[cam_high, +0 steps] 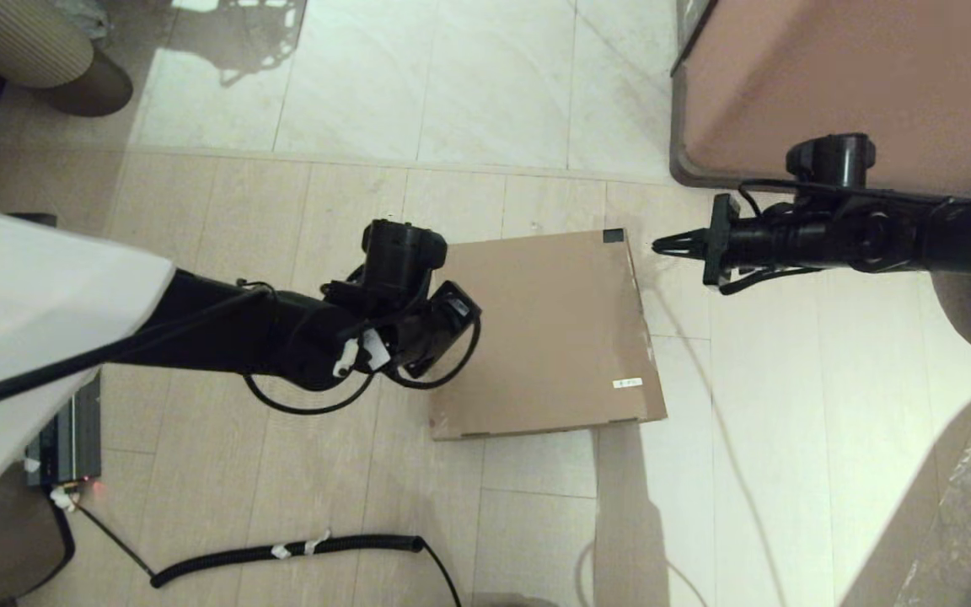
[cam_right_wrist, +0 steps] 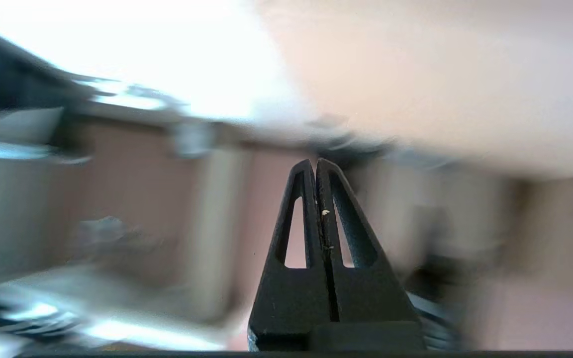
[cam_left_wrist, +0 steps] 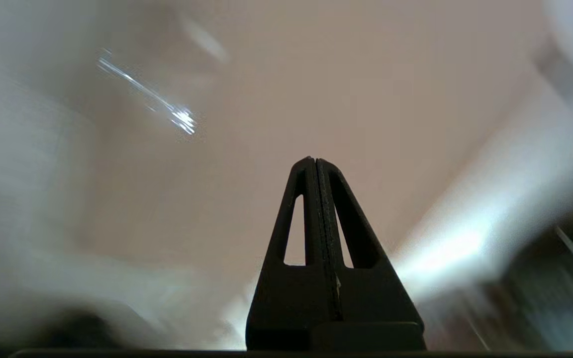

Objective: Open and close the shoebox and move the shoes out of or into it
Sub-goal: Open the shoe box

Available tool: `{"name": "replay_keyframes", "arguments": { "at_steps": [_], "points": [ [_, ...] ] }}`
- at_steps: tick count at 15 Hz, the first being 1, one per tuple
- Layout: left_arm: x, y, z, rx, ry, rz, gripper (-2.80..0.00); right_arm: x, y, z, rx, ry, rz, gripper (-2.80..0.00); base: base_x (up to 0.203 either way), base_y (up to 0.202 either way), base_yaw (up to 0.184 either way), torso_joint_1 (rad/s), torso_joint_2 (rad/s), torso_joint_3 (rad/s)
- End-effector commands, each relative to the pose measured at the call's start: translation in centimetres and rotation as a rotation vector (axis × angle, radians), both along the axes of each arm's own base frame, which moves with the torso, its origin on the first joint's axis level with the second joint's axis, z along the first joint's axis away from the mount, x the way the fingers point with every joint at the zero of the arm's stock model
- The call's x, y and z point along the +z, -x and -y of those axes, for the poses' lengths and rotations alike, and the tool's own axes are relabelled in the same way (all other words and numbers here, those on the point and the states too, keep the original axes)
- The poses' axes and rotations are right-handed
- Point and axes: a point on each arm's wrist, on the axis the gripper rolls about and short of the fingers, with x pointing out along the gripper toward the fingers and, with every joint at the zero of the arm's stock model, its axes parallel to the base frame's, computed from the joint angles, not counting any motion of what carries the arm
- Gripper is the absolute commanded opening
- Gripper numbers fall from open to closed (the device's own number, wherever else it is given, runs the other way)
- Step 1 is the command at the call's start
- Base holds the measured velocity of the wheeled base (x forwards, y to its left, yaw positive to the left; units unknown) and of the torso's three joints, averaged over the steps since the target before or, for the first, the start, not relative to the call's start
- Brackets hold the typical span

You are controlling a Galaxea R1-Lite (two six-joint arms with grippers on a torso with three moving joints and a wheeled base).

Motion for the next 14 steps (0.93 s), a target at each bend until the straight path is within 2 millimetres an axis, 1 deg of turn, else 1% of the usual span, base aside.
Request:
{"name": "replay_keyframes", "arguments": {
  "at_steps": [1,2,4,6,8,10,14],
  "points": [
    [-2.1,-1.5,-1.5,0.092,-0.07,-0.026,-2.8,-2.0,0.7,0.2,0.069,0.305,0.133,-2.8,0.0,0.0,0.0,0.0,0.0,0.0],
    [-2.5,-1.9,-2.1,0.113,-0.078,-0.033,-2.8,-3.4,1.1,-0.2,0.087,0.445,0.152,-2.8,0.0,0.0,0.0,0.0,0.0,0.0],
    [-3.1,-2.6,-2.8,0.135,-0.089,-0.046,-2.8,-6.9,2.6,-1.3,0.163,0.715,0.143,-2.8,0.0,0.0,0.0,0.0,0.0,0.0],
    [-4.4,-3.2,-2.8,0.14,-0.1,-0.066,-2.8,-9.2,3.8,-1.7,0.243,0.879,0.156,-2.8,0.0,0.0,0.0,0.0,0.0,0.0],
    [-5.4,-4.1,-2.7,0.147,-0.093,-0.048,-2.8,-10.1,3.7,-1.6,0.203,0.945,0.203,-2.8,0.0,0.0,0.0,0.0,0.0,0.0],
    [-6.2,-4.7,-2.7,0.15,-0.096,-0.05,-2.8,-11.6,4.0,-1.5,0.226,1.003,0.206,-2.8,0.0,0.0,0.0,0.0,0.0,0.0],
    [-7.4,-6.0,-3.1,0.171,-0.101,-0.06,-2.8,-13.5,3.8,-2.0,0.267,1.01,0.174,-2.8,0.0,0.0,0.0,0.0,0.0,0.0]
  ]
}}
